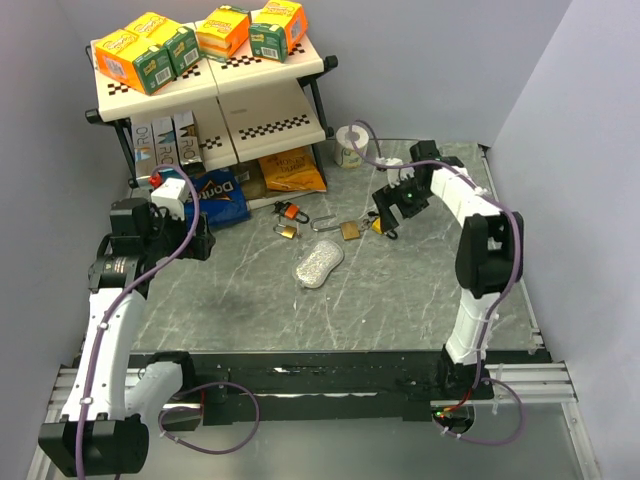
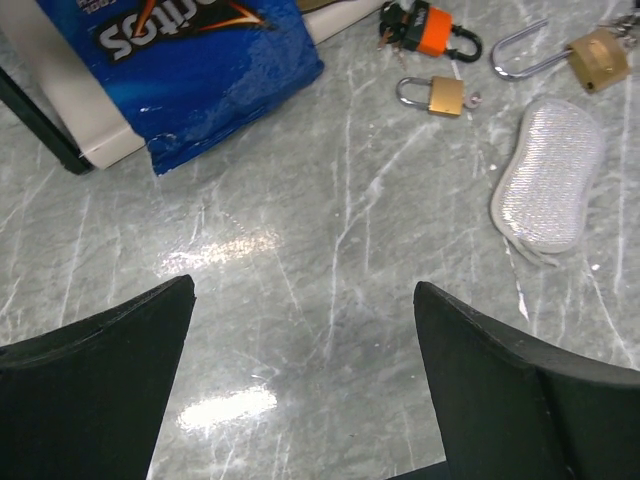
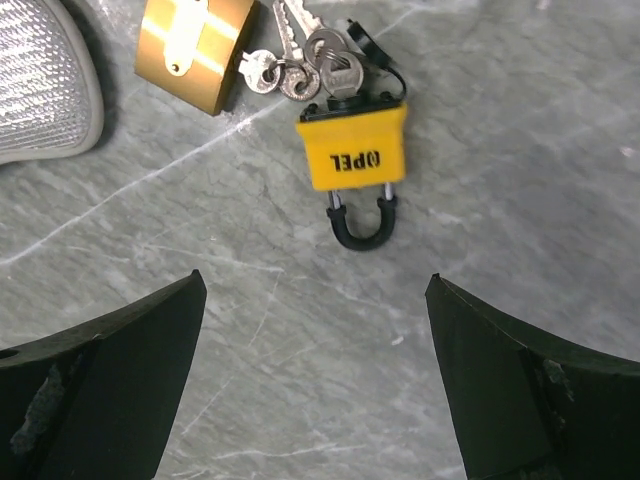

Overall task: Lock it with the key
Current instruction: Pick up the lock from the center of the board.

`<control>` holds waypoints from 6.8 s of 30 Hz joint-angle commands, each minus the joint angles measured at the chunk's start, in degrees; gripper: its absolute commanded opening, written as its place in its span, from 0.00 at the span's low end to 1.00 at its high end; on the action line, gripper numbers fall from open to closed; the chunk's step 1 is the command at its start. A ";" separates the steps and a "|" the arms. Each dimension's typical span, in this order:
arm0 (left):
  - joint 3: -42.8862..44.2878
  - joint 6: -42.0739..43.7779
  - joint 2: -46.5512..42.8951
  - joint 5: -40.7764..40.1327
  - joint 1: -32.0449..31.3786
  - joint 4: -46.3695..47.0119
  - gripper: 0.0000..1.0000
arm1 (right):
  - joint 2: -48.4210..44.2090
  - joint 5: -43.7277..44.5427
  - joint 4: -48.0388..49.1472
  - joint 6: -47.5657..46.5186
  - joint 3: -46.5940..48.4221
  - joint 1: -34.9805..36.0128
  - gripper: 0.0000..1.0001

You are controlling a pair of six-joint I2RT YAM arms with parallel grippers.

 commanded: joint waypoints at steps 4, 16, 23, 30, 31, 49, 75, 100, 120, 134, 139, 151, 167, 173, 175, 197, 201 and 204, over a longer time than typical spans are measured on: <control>1.51 0.64 -1.89 5.41 0.09 1.13 0.96 | 7.75 -0.33 -3.04 -2.74 8.99 2.11 1.00; 0.81 1.96 -2.07 6.64 0.00 0.87 0.96 | 16.72 1.77 -4.09 -3.61 16.64 3.52 1.00; 1.95 2.14 -0.84 7.43 0.00 0.95 0.96 | 17.77 2.13 -5.58 -4.75 17.52 4.13 0.98; 2.66 1.96 -0.57 6.73 0.00 1.13 0.96 | 19.62 2.13 -7.96 -5.46 19.01 5.36 0.94; 2.74 1.96 -0.57 6.64 0.00 1.13 0.96 | 20.14 2.30 -8.05 -5.29 19.54 5.36 0.93; 3.01 2.05 -0.66 5.50 -0.09 1.04 0.96 | 18.48 3.18 -7.69 -5.37 16.55 5.71 0.67; 3.45 -6.30 -1.54 11.65 0.00 0.51 0.96 | 13.65 9.33 -2.43 -5.20 8.40 5.80 0.56; 4.23 -24.49 3.64 14.31 -13.25 21.41 0.89 | -29.49 0.10 21.56 52.61 -13.05 2.99 0.00; 20.13 -37.06 37.65 -0.47 -45.78 36.55 0.72 | -36.36 -0.77 23.94 79.71 -23.26 3.60 0.00; 27.53 -38.55 46.97 -4.08 -50.45 35.85 0.54 | -35.84 -1.65 24.91 80.23 -23.26 6.06 0.00; 27.70 -39.43 47.76 -4.17 -50.45 35.76 0.42 | -35.92 -1.83 25.00 80.41 -23.52 6.24 0.00; 25.07 -39.44 47.42 -4.87 -50.45 35.23 0.38 | -35.84 -1.56 24.91 80.15 -23.52 6.33 0.00; 23.48 -38.56 46.18 -5.93 -50.45 34.79 0.33 | -35.92 -1.30 24.65 80.06 -23.79 6.33 0.00; 24.45 -37.85 46.01 -5.22 -50.54 34.97 0.04 | -35.66 -2.44 26.14 80.41 -24.67 6.33 0.05; 24.63 -36.89 45.31 -5.05 -50.45 34.18 0.01 | -35.57 -2.36 26.40 79.10 -23.97 6.33 0.20; 20.58 12.84 24.30 30.18 -47.90 3.61 0.01 | -64.57 -42.87 6.02 6.96 -25.98 -3.51 1.00; 26.89 24.18 27.10 33.34 -47.90 -9.47 0.01 | -67.74 -44.28 2.43 -2.97 -28.09 -1.50 1.00; 29.37 25.96 29.22 35.99 -47.99 -12.58 0.01 | -65.29 -42.61 0.31 -5.02 -27.13 3.59 1.00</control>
